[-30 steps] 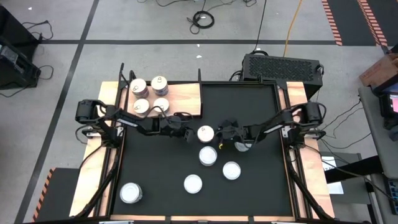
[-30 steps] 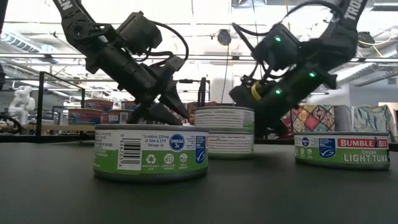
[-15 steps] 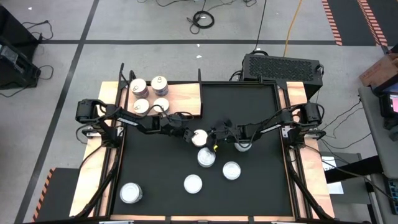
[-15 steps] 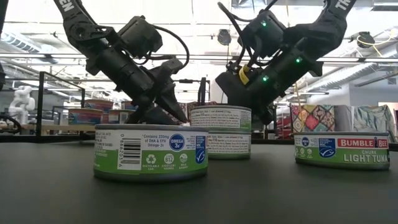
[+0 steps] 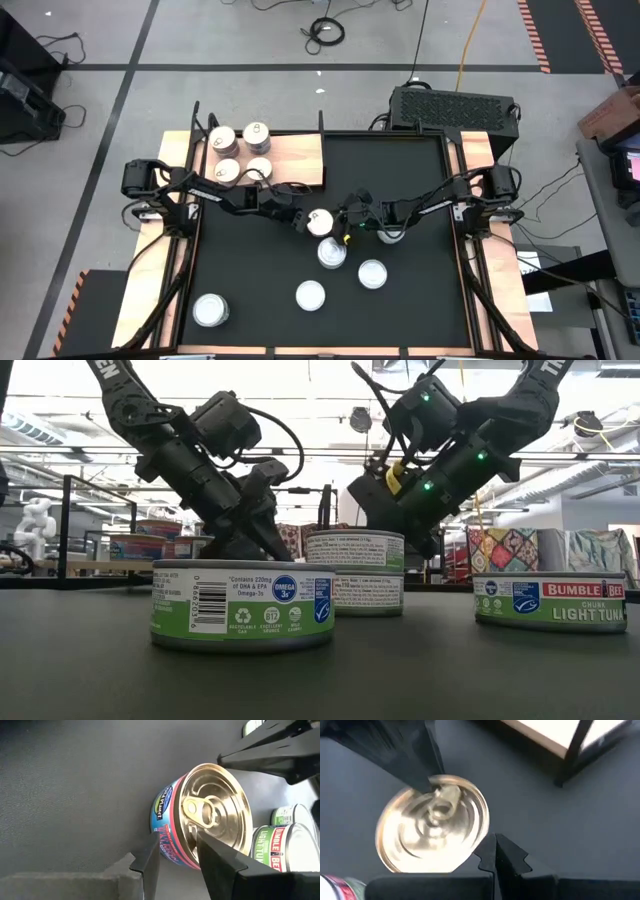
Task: Stack canned seafood by type on shelf
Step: Stack the blue and pink tuna can on top of the bottom left blue and pink tuna can on the shelf
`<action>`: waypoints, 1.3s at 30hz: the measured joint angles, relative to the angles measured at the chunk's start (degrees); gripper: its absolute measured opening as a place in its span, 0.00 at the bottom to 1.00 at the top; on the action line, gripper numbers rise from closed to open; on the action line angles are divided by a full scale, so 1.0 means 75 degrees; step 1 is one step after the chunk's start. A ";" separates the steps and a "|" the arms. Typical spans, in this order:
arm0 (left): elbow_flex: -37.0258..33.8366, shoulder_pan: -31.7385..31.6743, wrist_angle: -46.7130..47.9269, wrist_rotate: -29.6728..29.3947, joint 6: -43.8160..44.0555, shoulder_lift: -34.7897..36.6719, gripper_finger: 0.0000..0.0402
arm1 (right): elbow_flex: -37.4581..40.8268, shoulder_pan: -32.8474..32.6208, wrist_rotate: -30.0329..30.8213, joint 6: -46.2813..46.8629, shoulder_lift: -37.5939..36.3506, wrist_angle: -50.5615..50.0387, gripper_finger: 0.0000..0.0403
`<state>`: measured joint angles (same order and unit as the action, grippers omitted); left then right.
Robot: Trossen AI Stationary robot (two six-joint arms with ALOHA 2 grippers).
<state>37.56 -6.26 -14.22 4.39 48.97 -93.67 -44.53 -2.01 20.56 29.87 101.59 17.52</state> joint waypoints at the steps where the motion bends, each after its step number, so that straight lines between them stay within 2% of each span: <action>1: 0.0000 0.0000 0.0002 0.0018 -0.0003 0.0000 0.32 | 0.0000 0.0001 -0.0037 0.0104 -0.0024 -0.0171 0.00; 8: 0.0000 0.0000 0.0028 0.0396 -0.0043 0.0000 0.32 | 0.0000 0.0024 -0.0774 0.0266 -0.0098 -0.0544 0.00; 11: 0.0000 0.0000 0.0026 0.0398 -0.0188 0.0000 0.32 | 0.0000 0.0024 -0.0830 0.0268 -0.0098 -0.0538 0.00; 17: 0.0000 0.0000 0.0042 0.0419 -0.0193 0.0001 0.32 | 0.0003 0.0026 -0.1184 0.0104 -0.0098 -0.0021 0.00; 31: -0.0003 -0.0084 0.0052 0.0747 -0.0215 0.0003 0.32 | 0.0012 0.0024 -0.1335 -0.0047 -0.0098 0.0105 0.00; 34: -0.0003 -0.0129 0.0049 0.0816 -0.0225 0.0003 0.29 | 0.0012 0.0024 -0.1374 -0.0216 -0.0098 0.0038 0.00; 39: -0.0003 -0.0212 -0.0006 0.0824 -0.0265 0.0003 0.15 | 0.0006 0.0036 -0.1591 -0.0365 -0.0292 -0.0497 0.00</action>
<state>37.54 -7.86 -14.26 10.57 46.98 -93.65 -44.49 -1.74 8.63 27.13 99.40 13.79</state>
